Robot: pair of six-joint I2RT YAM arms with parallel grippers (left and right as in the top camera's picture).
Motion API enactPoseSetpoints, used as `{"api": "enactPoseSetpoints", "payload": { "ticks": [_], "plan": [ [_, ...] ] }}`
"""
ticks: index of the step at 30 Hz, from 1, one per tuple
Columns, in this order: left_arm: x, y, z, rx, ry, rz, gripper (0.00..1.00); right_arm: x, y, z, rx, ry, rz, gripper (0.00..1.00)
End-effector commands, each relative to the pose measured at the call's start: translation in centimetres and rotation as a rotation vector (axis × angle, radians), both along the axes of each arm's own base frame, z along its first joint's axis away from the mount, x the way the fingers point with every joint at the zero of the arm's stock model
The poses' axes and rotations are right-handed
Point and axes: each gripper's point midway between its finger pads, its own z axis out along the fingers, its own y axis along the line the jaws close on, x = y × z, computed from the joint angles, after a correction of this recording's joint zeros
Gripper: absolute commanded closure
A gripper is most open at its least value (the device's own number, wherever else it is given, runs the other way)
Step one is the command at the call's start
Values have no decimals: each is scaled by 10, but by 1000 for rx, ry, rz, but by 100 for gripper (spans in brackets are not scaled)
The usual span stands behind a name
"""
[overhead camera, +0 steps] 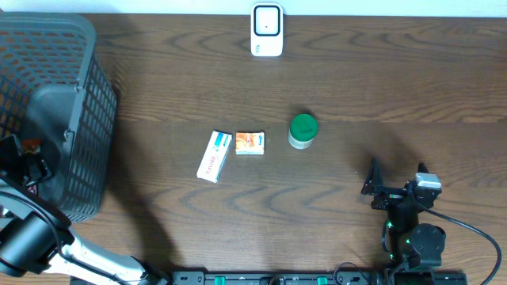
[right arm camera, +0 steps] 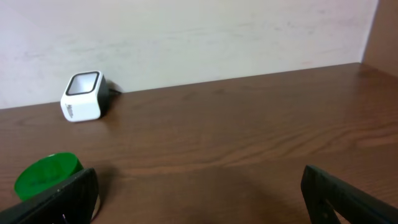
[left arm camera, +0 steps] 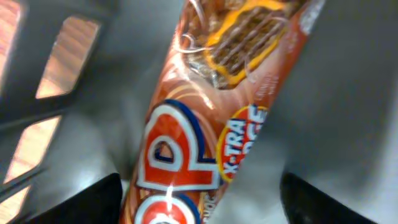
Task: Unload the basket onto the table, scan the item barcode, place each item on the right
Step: 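Reach into the basket and grasp the red Top chocolate bar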
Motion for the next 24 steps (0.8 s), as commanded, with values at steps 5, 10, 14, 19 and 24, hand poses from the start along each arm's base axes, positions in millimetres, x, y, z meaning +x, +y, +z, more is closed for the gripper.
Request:
{"api": "enactPoseSetpoints", "payload": {
  "ticks": [5, 10, 14, 19, 24],
  "plan": [
    [-6, -12, -39, -86, 60, -23, 44, 0, 1, 0, -14, 0, 5, 1],
    [-5, -11, -39, -81, 56, -23, 65, 0, 1, 0, -14, 0, 5, 1],
    [-4, -10, -39, -81, 54, -20, 73, 0, 1, 0, -14, -1, 5, 1],
    [7, -15, -33, -110, -7, 11, 74, 0, 1, 0, -14, 0, 5, 1],
    [25, -15, 0, -104, -129, 60, 74, 0, 1, 0, -14, 0, 5, 1]
  ]
}}
